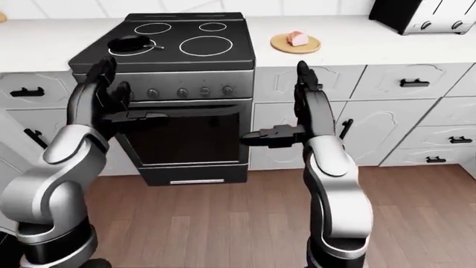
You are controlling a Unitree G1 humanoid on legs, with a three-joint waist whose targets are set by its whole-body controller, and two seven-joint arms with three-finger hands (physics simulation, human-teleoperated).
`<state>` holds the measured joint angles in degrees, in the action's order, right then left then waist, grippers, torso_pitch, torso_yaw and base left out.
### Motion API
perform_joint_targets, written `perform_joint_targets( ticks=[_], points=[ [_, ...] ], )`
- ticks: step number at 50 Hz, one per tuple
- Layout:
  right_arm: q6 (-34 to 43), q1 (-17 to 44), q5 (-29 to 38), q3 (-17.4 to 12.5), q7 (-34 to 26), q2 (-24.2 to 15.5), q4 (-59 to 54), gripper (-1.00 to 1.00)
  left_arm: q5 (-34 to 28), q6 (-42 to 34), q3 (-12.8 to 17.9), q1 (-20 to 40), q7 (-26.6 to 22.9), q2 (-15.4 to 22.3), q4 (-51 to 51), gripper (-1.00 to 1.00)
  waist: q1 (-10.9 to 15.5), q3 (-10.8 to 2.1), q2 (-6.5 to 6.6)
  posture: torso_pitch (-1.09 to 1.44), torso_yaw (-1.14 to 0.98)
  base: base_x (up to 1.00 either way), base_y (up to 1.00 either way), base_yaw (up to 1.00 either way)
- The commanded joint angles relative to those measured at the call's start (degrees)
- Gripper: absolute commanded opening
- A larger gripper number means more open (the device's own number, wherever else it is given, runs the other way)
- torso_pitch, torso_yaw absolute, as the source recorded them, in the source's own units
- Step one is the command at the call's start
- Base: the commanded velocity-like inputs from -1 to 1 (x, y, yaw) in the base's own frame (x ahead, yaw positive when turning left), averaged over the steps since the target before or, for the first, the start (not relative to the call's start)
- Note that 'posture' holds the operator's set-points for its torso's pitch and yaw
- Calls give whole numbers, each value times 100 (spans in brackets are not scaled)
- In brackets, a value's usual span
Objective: Pick the pork loin from the plate and place it in the pan.
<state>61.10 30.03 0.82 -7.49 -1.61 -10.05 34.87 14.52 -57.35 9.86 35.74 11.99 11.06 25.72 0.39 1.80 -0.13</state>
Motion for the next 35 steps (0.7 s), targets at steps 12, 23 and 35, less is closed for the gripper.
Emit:
perform_joint_targets(
  ticks=[12,23,35],
  points=[
    [194,495,-131,-149,21,-199,161,100,183,-16,76,321,92,150,217,100,-10,-52,-194,0,0,12,-4,0],
    [176,476,-160,-109,62,-226,134,100,197,68,76,273,90,194,160,100,-49,-36,446,0,0,23,-7,0],
    [250,598,-168,-150,-4,-307,56,100,140,100,30,346,97,156,55,100,80,-76,-102,0,0,25,-8,0]
  ],
)
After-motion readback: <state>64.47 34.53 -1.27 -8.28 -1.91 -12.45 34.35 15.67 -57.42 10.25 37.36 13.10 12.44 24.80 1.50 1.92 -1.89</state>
